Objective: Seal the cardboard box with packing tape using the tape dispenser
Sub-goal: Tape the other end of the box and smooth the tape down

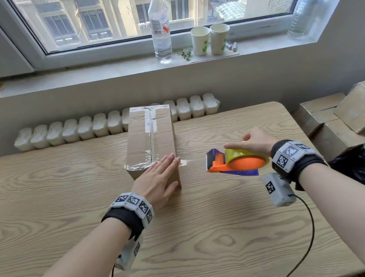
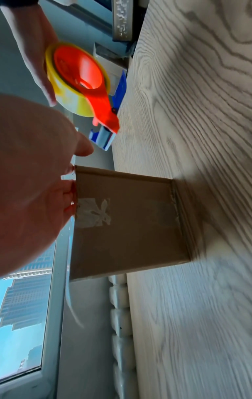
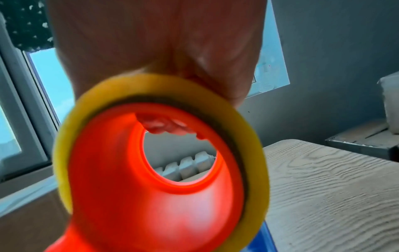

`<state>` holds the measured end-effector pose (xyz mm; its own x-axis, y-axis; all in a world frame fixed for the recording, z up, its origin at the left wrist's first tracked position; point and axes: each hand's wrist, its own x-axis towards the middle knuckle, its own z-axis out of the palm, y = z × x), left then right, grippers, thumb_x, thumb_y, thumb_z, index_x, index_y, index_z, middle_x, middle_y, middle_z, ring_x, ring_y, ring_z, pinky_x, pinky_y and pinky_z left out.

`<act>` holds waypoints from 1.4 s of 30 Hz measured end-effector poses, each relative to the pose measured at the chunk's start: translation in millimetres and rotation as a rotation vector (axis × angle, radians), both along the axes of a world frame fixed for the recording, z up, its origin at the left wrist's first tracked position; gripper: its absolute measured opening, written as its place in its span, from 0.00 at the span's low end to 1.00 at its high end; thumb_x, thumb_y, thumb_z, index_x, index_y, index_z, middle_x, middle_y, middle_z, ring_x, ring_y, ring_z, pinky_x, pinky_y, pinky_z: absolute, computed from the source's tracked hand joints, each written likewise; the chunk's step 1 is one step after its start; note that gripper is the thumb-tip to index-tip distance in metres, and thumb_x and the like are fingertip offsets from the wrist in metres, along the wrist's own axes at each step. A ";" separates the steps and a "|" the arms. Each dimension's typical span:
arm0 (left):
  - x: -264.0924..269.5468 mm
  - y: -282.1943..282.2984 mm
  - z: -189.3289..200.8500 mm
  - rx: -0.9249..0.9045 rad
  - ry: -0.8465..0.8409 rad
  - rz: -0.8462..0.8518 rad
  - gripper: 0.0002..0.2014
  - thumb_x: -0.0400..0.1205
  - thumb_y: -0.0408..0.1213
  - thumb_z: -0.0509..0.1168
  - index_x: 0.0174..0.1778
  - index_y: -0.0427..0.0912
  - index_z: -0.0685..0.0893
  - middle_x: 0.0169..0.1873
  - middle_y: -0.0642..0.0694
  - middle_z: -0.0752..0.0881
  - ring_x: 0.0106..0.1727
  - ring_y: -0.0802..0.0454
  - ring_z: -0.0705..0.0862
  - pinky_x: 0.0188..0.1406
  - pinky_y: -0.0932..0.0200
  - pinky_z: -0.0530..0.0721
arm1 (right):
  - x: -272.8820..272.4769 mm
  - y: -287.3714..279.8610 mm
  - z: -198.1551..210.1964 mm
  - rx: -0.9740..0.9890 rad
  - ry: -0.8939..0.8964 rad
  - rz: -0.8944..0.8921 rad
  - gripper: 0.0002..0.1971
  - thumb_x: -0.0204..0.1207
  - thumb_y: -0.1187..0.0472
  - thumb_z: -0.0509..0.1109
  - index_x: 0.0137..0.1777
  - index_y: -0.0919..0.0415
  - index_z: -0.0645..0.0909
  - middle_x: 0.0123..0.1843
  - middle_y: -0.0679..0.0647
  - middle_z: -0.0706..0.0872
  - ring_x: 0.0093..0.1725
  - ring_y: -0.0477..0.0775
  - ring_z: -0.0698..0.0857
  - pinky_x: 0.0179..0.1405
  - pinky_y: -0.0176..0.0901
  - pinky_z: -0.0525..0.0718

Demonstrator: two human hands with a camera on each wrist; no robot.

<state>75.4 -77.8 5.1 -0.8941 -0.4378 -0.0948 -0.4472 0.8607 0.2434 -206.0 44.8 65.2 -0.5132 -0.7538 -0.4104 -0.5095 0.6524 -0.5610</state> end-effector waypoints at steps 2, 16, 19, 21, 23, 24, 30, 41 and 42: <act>-0.8 0.5 1.2 0.001 0.013 0.011 0.37 0.74 0.60 0.36 0.81 0.53 0.47 0.83 0.50 0.51 0.83 0.55 0.48 0.79 0.63 0.41 | 0.4 -2.1 3.4 -0.044 -0.029 -0.020 0.28 0.55 0.30 0.75 0.24 0.56 0.76 0.30 0.53 0.85 0.33 0.55 0.85 0.37 0.48 0.79; -5.5 4.4 3.1 0.060 0.051 0.071 0.36 0.76 0.59 0.42 0.81 0.53 0.46 0.82 0.49 0.54 0.83 0.54 0.50 0.82 0.58 0.47 | 16.5 -11.9 24.5 -0.215 -0.278 0.063 0.21 0.69 0.46 0.75 0.42 0.68 0.84 0.34 0.57 0.81 0.32 0.53 0.81 0.28 0.39 0.75; -6.0 5.3 4.6 0.064 0.059 0.078 0.34 0.79 0.54 0.49 0.81 0.52 0.46 0.83 0.50 0.53 0.83 0.55 0.50 0.82 0.58 0.46 | 18.1 -13.4 24.3 -0.255 -0.260 0.042 0.24 0.66 0.44 0.76 0.36 0.70 0.83 0.32 0.58 0.81 0.29 0.51 0.81 0.22 0.32 0.75; -6.6 6.3 6.2 0.057 0.059 0.078 0.34 0.80 0.53 0.52 0.81 0.52 0.46 0.83 0.50 0.53 0.83 0.55 0.49 0.82 0.59 0.45 | 19.1 -14.0 23.4 -0.278 -0.254 0.028 0.21 0.65 0.46 0.77 0.28 0.63 0.78 0.26 0.52 0.79 0.25 0.47 0.78 0.18 0.29 0.73; -6.8 7.5 7.1 0.060 0.055 0.085 0.35 0.81 0.51 0.57 0.81 0.53 0.45 0.83 0.51 0.52 0.83 0.55 0.48 0.81 0.60 0.44 | 20.1 -15.5 20.0 -0.306 -0.269 0.020 0.22 0.65 0.48 0.78 0.22 0.58 0.73 0.19 0.46 0.76 0.20 0.43 0.76 0.17 0.31 0.71; -7.1 8.4 7.8 0.061 0.050 0.089 0.36 0.81 0.51 0.58 0.81 0.53 0.45 0.83 0.51 0.51 0.83 0.56 0.48 0.81 0.60 0.43 | 20.7 -16.2 18.2 -0.319 -0.278 0.021 0.22 0.65 0.48 0.79 0.21 0.57 0.72 0.18 0.45 0.76 0.19 0.42 0.75 0.18 0.31 0.71; -10.5 7.6 11.1 0.067 -0.015 0.092 0.40 0.77 0.51 0.62 0.81 0.52 0.46 0.83 0.50 0.49 0.83 0.55 0.46 0.83 0.58 0.45 | 24.4 -19.3 15.0 -0.328 -0.283 0.051 0.21 0.63 0.46 0.80 0.25 0.61 0.77 0.25 0.53 0.77 0.23 0.46 0.77 0.21 0.34 0.73; -5.4 7.8 12.5 0.036 -0.045 0.051 0.43 0.77 0.50 0.63 0.81 0.45 0.43 0.83 0.48 0.44 0.83 0.54 0.42 0.80 0.61 0.39 | 24.7 -43.3 42.2 -0.467 -0.162 -0.029 0.25 0.66 0.44 0.77 0.19 0.57 0.71 0.15 0.42 0.69 0.18 0.41 0.69 0.18 0.31 0.66; -5.2 8.0 12.3 0.034 -0.032 0.058 0.43 0.77 0.50 0.62 0.81 0.44 0.43 0.83 0.48 0.43 0.83 0.55 0.41 0.79 0.62 0.38 | 25.2 -40.9 31.5 -0.433 -0.135 -0.060 0.26 0.65 0.43 0.77 0.19 0.56 0.70 0.17 0.43 0.70 0.19 0.43 0.69 0.19 0.34 0.67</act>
<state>70.1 -69.8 17.4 -0.8633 -0.4852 -0.1389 -0.5046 0.8243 0.2566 -180.8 3.8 96.7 -0.5251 -0.8409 -0.1307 -0.3814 0.3698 -0.8472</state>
